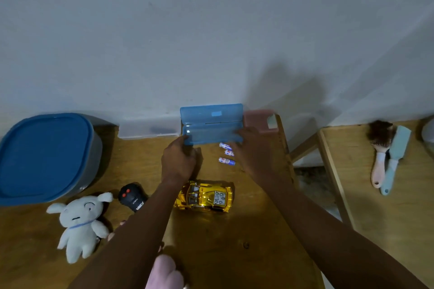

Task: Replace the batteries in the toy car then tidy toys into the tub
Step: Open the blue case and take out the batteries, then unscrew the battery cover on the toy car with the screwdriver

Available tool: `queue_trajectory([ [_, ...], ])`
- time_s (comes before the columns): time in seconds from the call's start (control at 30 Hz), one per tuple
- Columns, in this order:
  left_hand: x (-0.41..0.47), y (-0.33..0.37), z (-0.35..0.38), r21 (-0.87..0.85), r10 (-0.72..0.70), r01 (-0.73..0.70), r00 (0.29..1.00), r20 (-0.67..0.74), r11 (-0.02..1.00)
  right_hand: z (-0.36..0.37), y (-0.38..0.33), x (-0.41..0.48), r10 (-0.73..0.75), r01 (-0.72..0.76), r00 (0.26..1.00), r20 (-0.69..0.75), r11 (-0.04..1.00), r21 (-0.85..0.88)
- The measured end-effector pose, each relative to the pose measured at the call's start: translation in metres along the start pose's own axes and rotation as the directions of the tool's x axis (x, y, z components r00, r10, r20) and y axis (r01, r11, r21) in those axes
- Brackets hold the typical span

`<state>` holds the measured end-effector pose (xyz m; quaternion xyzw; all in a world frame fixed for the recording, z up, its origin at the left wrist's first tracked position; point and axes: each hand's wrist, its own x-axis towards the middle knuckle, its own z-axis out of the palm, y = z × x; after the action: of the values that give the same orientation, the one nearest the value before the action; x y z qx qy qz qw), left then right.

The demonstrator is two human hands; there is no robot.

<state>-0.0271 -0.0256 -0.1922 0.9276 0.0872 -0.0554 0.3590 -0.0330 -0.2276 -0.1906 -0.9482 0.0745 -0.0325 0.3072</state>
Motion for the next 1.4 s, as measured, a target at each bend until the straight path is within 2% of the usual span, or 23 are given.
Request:
queue_trajectory([
  [0.03, 0.002, 0.001, 0.0, -0.005, -0.003, 0.003, 1.0, -0.023, 1.0, -0.006, -0.003, 0.01, 0.06, -0.056, 0.995, -0.073, 0.997, 0.062],
  [0.07, 0.004, 0.002, 0.0, -0.011, -0.008, 0.007, 0.999, -0.044, 1.0, -0.012, -0.004, 0.023, 0.134, -0.122, 0.987, -0.088, 0.983, 0.138],
  [0.17, 0.012, 0.002, 0.002, -0.039, -0.041, 0.038, 0.996, -0.074, 0.999, -0.017, -0.009, 0.053, 0.321, -0.306, 0.947, 0.027, 0.869, 0.389],
  [0.23, 0.015, 0.001, 0.003, -0.056, -0.069, 0.064, 0.993, -0.095, 0.996, -0.009, -0.008, 0.062, 0.339, -0.296, 0.941, 0.021, 0.788, 0.54],
  [0.3, 0.016, 0.0, 0.005, -0.07, -0.105, 0.097, 0.987, -0.119, 0.993, -0.004, -0.003, 0.058, 0.293, -0.264, 0.955, 0.041, 0.782, 0.564],
  [0.4, 0.013, 0.0, 0.007, -0.087, -0.124, 0.113, 0.984, -0.13, 0.99, -0.002, 0.013, 0.04, 0.073, -0.088, 0.996, 0.052, 0.903, 0.42],
  [0.47, 0.011, 0.002, 0.008, -0.088, -0.118, 0.105, 0.982, -0.15, 0.991, 0.002, 0.028, 0.029, -0.097, 0.087, 0.994, 0.052, 0.981, 0.173],
  [0.5, 0.009, 0.003, 0.009, -0.081, -0.111, 0.099, 0.98, -0.162, 0.992, 0.005, 0.033, 0.027, -0.159, 0.158, 0.985, 0.064, 0.987, 0.014],
  [0.57, 0.006, 0.003, 0.011, -0.037, -0.087, 0.082, 0.98, -0.181, 0.996, 0.002, 0.034, 0.025, -0.239, 0.255, 0.966, 0.098, 0.941, -0.222],
  [0.7, 0.003, 0.006, 0.015, 0.128, -0.028, 0.052, 0.982, -0.185, 0.99, -0.001, 0.032, 0.031, -0.33, 0.356, 0.934, 0.137, 0.826, -0.437],
  [0.83, 0.004, 0.012, 0.022, 0.294, 0.065, -0.034, 0.993, -0.096, 0.955, 0.002, 0.029, 0.035, -0.293, 0.327, 0.945, 0.148, 0.808, -0.49],
  [0.97, 0.008, 0.011, 0.018, 0.462, 0.082, -0.053, 0.996, -0.042, 0.885, 0.005, 0.023, 0.037, -0.265, 0.298, 0.954, 0.138, 0.816, -0.495],
  [1.17, 0.007, -0.005, -0.016, 0.321, -0.027, 0.055, 0.996, -0.089, 0.945, 0.011, -0.006, 0.035, -0.187, 0.221, 0.975, 0.121, 0.871, -0.439],
  [1.27, 0.013, -0.029, -0.043, 0.277, -0.062, 0.101, 0.987, -0.148, 0.956, 0.032, -0.039, 0.033, -0.232, 0.257, 0.966, 0.113, 0.908, -0.332],
  [1.4, 0.035, -0.058, -0.077, 0.201, -0.15, 0.188, 0.97, -0.189, 0.961, 0.063, -0.089, 0.036, -0.328, 0.358, 0.932, 0.155, 0.9, -0.249],
])
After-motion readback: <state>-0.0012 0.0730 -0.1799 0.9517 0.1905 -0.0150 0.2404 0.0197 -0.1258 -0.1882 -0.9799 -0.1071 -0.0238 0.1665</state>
